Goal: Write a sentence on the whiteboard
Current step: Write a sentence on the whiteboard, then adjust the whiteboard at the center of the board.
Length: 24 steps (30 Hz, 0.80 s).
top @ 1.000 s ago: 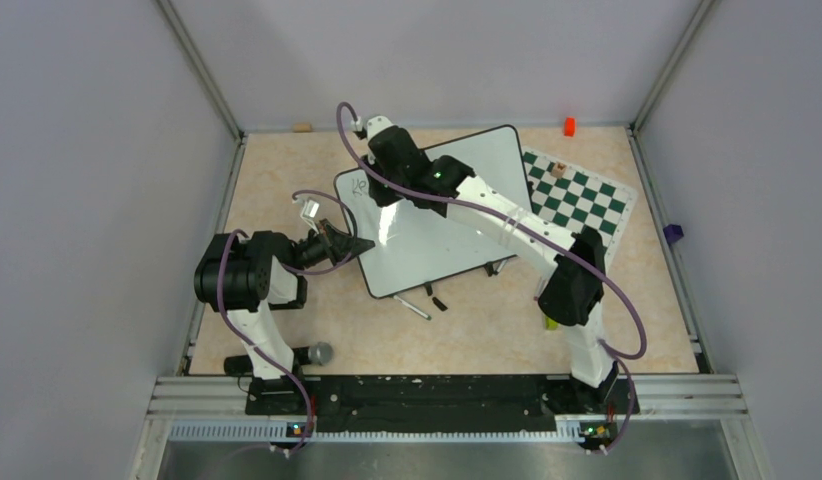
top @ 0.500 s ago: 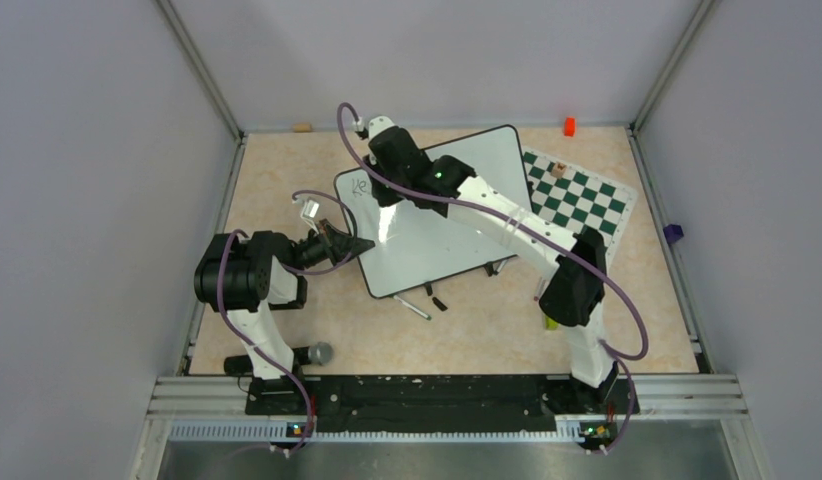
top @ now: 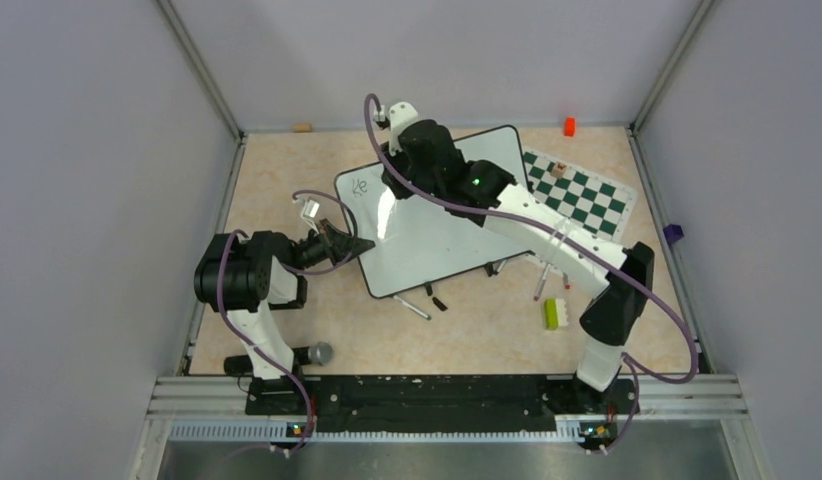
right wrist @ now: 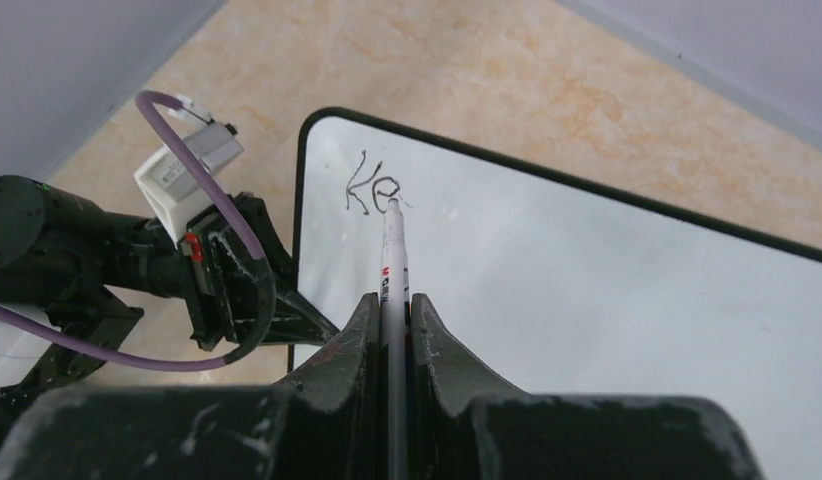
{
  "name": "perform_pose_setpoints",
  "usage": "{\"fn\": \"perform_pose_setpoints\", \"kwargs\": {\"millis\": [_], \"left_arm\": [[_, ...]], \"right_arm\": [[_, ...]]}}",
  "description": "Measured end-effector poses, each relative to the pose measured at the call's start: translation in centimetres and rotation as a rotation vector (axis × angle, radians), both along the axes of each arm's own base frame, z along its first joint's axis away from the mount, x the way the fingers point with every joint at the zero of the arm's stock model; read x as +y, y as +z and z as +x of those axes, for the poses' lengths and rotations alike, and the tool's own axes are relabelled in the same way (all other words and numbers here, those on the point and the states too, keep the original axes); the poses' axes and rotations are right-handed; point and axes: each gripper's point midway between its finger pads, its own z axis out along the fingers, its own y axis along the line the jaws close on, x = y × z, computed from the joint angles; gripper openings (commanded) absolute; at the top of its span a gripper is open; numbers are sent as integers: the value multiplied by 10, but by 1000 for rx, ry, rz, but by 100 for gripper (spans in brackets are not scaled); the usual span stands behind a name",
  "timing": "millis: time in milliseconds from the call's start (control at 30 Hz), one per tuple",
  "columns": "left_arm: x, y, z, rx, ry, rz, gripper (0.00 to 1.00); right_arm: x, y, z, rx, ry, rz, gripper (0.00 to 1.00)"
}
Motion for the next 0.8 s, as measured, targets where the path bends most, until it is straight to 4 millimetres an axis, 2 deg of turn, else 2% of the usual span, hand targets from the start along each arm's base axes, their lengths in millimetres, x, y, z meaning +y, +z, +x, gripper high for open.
{"fn": "perform_pose_setpoints", "kwargs": {"millis": [67, 167, 267, 467, 567, 667, 800], "left_arm": [[0, 0, 0, 0, 0, 0, 0], [0, 0, 0, 0, 0, 0, 0], [-1, 0, 0, -4, -5, 1, 0], [-9, 5, 1, -37, -37, 7, 0], [-15, 5, 3, -48, -64, 9, 0], [-19, 4, 6, -39, -90, 4, 0], [-22, 3, 7, -31, -120, 0, 0]], "right_arm": [[-1, 17, 3, -45, 10, 28, 0], [-4, 26, 8, -76, 10, 48, 0], [-10, 19, 15, -85, 0, 28, 0], [-29, -16, 13, -70, -30, -63, 0], [-46, -17, 11, -87, -61, -89, 0], [-64, 0, 12, -124, -107, -80, 0], [-97, 35, 28, -185, -202, -22, 0]]}}
